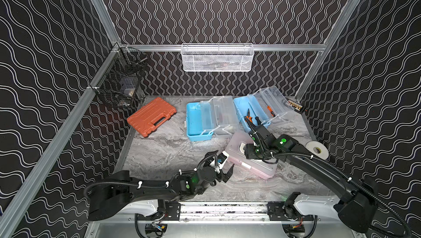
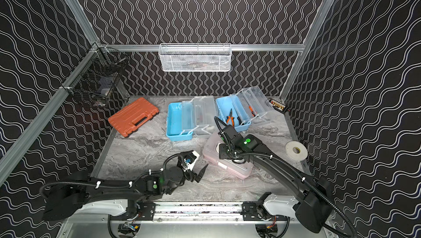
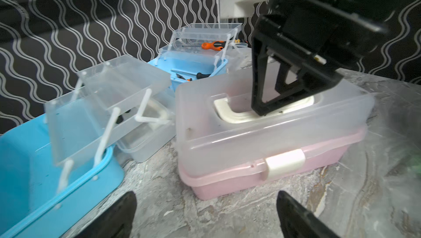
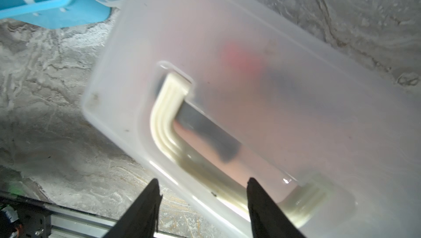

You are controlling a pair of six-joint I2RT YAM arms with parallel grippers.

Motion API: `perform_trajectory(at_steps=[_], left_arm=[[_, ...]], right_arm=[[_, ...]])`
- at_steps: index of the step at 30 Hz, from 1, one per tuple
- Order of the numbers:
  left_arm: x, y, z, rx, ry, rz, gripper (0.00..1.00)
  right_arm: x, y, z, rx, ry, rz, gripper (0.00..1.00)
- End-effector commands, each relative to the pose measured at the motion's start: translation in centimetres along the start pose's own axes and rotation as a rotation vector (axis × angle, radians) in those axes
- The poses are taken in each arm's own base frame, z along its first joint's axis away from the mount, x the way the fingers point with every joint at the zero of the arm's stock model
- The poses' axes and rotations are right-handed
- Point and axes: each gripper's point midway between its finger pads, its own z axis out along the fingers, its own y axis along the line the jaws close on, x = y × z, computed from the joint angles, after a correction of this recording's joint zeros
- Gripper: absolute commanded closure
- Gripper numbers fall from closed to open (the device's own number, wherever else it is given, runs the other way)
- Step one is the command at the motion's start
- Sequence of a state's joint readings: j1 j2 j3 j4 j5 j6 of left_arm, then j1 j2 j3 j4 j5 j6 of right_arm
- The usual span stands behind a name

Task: Close toolboxes
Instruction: Move the toolbox to the center of the board.

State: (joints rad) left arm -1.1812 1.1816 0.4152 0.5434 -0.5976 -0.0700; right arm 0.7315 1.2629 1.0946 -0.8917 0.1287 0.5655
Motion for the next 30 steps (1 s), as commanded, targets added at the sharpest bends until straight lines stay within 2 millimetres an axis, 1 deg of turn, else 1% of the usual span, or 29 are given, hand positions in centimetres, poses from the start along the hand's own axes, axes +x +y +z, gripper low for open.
perform_trajectory(at_steps=[1,2,5,7,10,15,18,20,23,27,30], left_arm=[[0.4,2.9,-0.9,-0.111,0.011,-0.047,0.01],[0.5,3.5,-1.1,-0.129,0.014,-0.054,0.01],[0.5,5.2,-1.8,-0.176,0.028,-0.076,0.01],[0.5,6.5,-2.0,-0.210,0.047,-0.090,0.01],[0.8,8.6,-2.5,-0.279,0.085,-0.117,0.01],[0.8,12.6,-3.5,-0.400,0.121,-0.193,0.01],[0.8,14.2,-4.0,-0.442,0.129,-0.222,0.01],[1.0,14.9,-4.2,-0.459,0.136,-0.240,0.01],[1.3,15.4,-4.3,-0.464,0.146,-0.254,0.01],[1.6,15.4,-4.4,-0.461,0.143,-0.266,0.01],[1.8,15.5,-4.3,-0.461,0.143,-0.273,0.01]], right_arm=[[-1.3,0.6,-1.3,0.039,-0.027,-0.088,0.31],[-1.8,1.3,-1.6,0.036,-0.042,-0.108,0.30],[-3.3,4.0,-1.3,0.005,-0.062,-0.168,0.26],[-4.0,5.8,-0.6,-0.019,-0.058,-0.196,0.25],[-5.1,8.4,1.1,-0.038,-0.047,-0.231,0.23],[-6.5,10.9,3.6,-0.002,-0.036,-0.292,0.23],[-7.0,12.1,4.9,0.010,-0.048,-0.338,0.23],[-7.0,12.2,6.0,0.033,-0.037,-0.357,0.23],[-6.5,11.8,7.4,0.089,-0.007,-0.382,0.23],[-5.7,10.0,8.9,0.205,0.013,-0.423,0.22],[-5.3,8.3,9.4,0.282,0.019,-0.436,0.22]])
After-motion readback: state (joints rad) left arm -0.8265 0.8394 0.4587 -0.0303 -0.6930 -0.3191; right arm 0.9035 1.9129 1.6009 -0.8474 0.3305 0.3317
